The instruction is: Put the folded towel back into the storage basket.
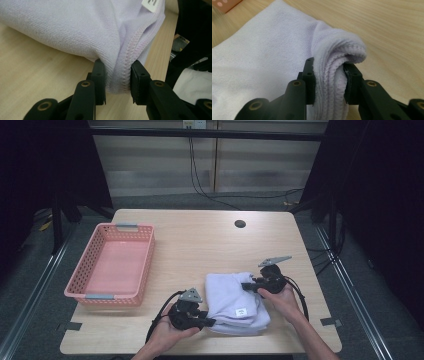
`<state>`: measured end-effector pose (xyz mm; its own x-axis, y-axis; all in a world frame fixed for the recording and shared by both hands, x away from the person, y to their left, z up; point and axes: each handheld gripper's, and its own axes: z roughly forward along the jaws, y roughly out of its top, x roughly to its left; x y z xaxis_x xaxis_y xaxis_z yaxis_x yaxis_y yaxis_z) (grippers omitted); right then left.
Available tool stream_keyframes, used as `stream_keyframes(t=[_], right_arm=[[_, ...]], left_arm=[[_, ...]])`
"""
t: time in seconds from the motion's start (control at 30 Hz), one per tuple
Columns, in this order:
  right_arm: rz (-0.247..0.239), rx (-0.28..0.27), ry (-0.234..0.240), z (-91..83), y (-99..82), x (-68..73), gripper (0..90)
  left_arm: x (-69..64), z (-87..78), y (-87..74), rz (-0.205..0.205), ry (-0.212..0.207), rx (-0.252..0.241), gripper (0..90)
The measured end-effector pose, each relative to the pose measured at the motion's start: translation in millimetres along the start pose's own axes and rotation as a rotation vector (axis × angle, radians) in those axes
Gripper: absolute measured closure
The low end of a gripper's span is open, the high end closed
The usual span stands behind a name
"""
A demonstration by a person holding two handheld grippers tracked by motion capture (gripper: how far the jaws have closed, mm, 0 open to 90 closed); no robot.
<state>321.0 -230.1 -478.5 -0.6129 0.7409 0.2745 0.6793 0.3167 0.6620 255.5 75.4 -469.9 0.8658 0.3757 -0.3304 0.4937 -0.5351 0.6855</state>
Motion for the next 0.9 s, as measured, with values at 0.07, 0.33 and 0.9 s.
stream_keyframes(t=[0.07, 0.33, 0.9], right_arm=[[0.002, -0.005, 0.005, -2.9, 1.0, -1.1, 68.2], [0.007, -0.028, 0.013, -11.4, 7.1, -4.3, 68.3], [-0.019, -0.087, 0.022, -27.2, 50.5, -1.1, 68.4]], left_arm=[[-1.9, -2.9, 2.9, 0.003, -0.004, -0.025, 69.2], [-0.8, -9.1, 12.5, 0.022, 0.001, -0.042, 69.3], [7.8, -38.5, 37.2, 0.041, 0.011, -0.129, 69.3]])
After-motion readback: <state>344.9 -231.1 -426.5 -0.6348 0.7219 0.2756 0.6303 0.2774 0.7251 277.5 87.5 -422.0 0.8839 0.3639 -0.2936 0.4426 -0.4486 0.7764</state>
